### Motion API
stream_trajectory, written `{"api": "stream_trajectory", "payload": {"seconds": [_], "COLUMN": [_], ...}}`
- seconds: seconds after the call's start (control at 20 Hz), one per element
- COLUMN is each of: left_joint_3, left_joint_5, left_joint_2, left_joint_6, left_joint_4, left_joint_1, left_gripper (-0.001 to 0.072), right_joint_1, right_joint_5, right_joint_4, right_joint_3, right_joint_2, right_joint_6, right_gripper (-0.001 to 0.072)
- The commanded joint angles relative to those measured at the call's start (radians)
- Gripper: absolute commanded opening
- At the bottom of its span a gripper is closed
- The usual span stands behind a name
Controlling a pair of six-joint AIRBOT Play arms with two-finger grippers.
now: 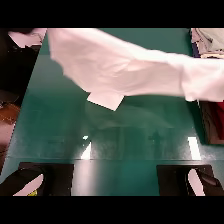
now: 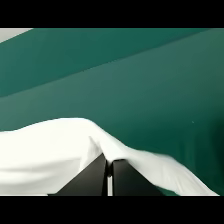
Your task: Fold the shirts.
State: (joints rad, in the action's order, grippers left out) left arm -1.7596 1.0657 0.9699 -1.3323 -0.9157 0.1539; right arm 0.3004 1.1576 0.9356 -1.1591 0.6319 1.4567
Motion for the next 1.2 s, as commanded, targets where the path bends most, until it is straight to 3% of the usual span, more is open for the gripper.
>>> {"api": "stream_trajectory", "payload": {"seconds": [0.0,0.15,0.4,0.55,0.65,0.75,0.95,1.15], "left_joint_3": [-0.244,-0.375,-0.406,-0.311,-0.175,-0.074,0.002,0.002], "left_joint_5": [0.149,0.167,0.075,0.079,0.085,0.101,0.066,0.006], "left_joint_2": [-0.040,-0.040,-0.040,-0.016,0.027,0.125,0.434,0.686], "left_joint_6": [-0.011,-0.049,-0.042,-0.031,-0.067,-0.078,-0.051,-0.002], "left_joint_4": [-0.004,0.033,0.134,-0.006,-0.131,-0.171,-0.159,-0.098], "left_joint_1": [-0.007,-0.007,-0.007,-0.007,-0.007,-0.007,-0.007,-0.007], "left_gripper": [0.0027,0.0027,0.0026,0.0026,0.0026,0.0026,0.0027,0.0027], "right_joint_1": [0.049,0.048,0.048,0.048,0.048,0.043,-0.076,-0.206], "right_joint_5": [0.200,0.307,0.412,0.431,0.428,0.417,0.179,-0.145], "right_joint_4": [0.008,0.008,-0.001,-0.002,-0.002,-0.001,0.009,0.009], "right_joint_3": [-0.163,-0.267,-0.329,-0.208,-0.061,0.095,0.334,0.359], "right_joint_2": [-0.016,-0.016,-0.015,-0.014,-0.006,0.033,0.196,0.393], "right_joint_6": [0.000,0.002,0.071,0.111,0.117,0.117,0.068,0.041], "right_gripper": [0.0016,0.0016,0.0016,0.0016,0.0016,0.0015,0.0016,0.0018]}}
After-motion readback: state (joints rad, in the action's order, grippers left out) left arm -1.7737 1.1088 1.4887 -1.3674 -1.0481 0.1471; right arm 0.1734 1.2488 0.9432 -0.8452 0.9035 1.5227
